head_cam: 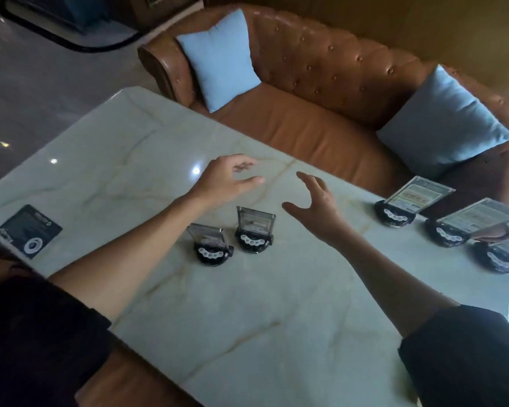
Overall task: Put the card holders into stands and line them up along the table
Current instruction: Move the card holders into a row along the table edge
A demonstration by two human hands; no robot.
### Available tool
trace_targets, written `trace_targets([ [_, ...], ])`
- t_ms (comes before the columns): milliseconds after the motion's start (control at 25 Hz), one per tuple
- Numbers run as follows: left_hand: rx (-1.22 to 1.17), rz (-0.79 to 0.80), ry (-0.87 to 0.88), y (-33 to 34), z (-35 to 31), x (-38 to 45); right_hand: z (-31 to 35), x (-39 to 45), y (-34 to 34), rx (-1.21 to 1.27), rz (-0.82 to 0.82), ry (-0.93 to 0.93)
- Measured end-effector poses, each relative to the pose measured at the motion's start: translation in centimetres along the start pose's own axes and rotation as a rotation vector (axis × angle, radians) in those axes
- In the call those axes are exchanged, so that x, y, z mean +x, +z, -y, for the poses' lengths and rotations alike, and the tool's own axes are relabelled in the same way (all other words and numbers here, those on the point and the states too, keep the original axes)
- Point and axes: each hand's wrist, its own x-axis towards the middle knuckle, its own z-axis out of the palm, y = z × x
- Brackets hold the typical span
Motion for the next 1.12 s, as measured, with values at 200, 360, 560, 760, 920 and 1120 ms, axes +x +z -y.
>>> trace_targets([
  [200,0.006,0.034,-0.118,-2.1,5.8,-4.6,2.2,-0.6,6.3,-0.073,0.119,-0.011],
  [360,0.097,0.134,-0.186,-2.3,9.7,-6.5,2.4,-0.7,9.2,-0.166,0.156,-0.017],
  [560,0.116,0.15,-0.188,-1.3,12.7,-6.8,2.4,-0.1,10.2,-0.355,0.115,-0.043],
  [760,0.232,0.168,-0.095,-0.5,12.1,-3.7,1.3,2.1,7.5,-0.334,0.084,0.033],
  [920,0.271,0.215,-0.041,1.2,9.8,1.1,-1.9,4.8,3.1,-0.294,0.024,0.132],
  [1120,0.276,0.265,0.051,4.6,5.4,8.9,-7.3,7.7,-3.5,-0.338,-0.132,0.172],
])
